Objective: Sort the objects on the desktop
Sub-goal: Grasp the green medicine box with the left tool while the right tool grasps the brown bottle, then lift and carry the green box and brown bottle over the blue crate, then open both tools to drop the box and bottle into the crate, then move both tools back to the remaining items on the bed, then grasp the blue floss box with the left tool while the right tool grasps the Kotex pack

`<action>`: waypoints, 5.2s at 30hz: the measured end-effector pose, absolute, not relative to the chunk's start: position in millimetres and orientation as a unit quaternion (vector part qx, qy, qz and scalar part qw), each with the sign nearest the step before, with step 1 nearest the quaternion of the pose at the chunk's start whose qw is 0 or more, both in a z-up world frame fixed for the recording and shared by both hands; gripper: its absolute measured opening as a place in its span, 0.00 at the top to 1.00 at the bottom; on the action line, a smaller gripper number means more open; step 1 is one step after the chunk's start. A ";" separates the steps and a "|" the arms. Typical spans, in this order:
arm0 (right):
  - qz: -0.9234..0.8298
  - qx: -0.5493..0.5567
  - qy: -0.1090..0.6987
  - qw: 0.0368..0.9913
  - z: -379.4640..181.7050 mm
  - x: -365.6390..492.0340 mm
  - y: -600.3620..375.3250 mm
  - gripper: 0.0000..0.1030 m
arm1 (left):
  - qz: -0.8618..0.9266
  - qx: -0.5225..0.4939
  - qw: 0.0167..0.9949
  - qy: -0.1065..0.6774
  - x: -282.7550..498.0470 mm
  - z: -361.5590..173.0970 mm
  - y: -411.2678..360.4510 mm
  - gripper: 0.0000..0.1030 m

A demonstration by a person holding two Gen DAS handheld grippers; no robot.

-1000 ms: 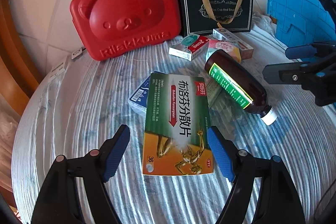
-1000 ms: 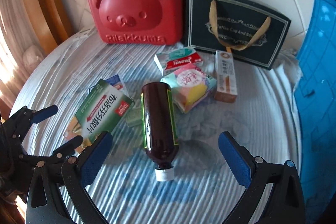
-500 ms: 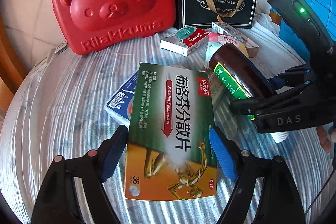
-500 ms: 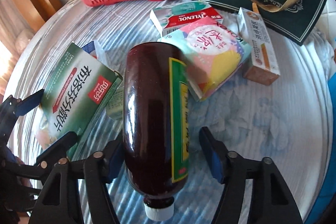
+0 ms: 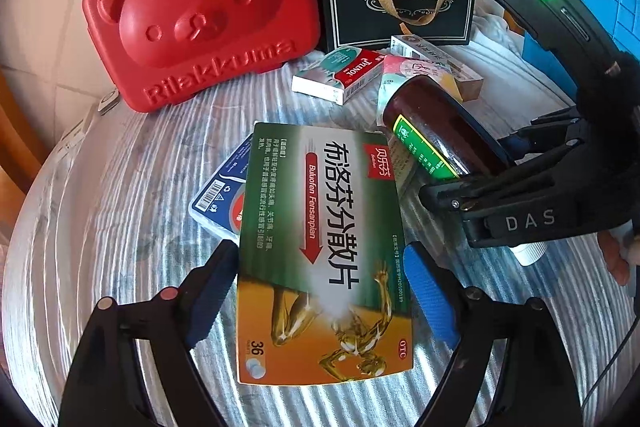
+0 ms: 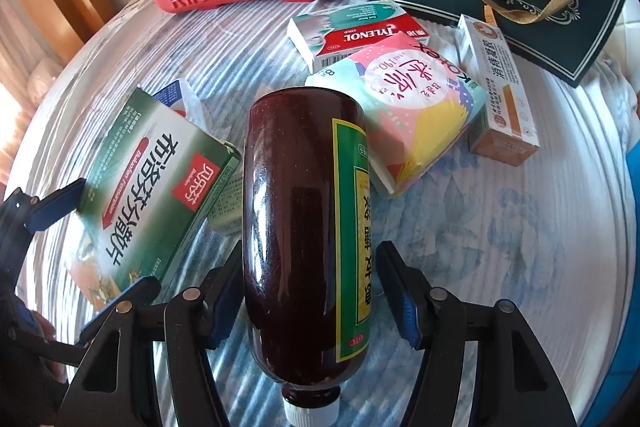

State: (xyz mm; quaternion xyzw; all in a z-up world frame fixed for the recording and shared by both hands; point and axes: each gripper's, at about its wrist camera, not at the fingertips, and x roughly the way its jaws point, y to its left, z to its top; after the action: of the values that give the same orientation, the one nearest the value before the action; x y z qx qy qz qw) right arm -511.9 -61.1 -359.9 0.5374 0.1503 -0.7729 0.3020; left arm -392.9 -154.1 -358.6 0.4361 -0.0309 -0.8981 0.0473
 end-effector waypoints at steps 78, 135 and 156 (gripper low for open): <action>-0.988 0.133 -0.077 -0.029 33.6 -344.1 425.2 0.10 | -0.971 0.131 -0.161 -0.123 -426.1 17.1 276.8 0.05; -0.913 0.347 0.002 0.216 -136.7 -425.6 65.5 0.04 | -0.942 0.315 0.085 -0.076 -353.0 -211.9 -155.3 0.05; -0.835 0.536 0.007 0.125 -325.0 -588.8 -64.0 0.03 | -0.901 0.429 -0.053 -0.042 -451.8 -352.2 -225.1 0.05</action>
State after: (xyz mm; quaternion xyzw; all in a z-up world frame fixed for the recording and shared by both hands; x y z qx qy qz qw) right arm -588.8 -64.0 -325.0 0.5362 0.0070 -0.8347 0.1251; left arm -451.8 -225.1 -352.2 0.4291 -0.0416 -0.9008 -0.0526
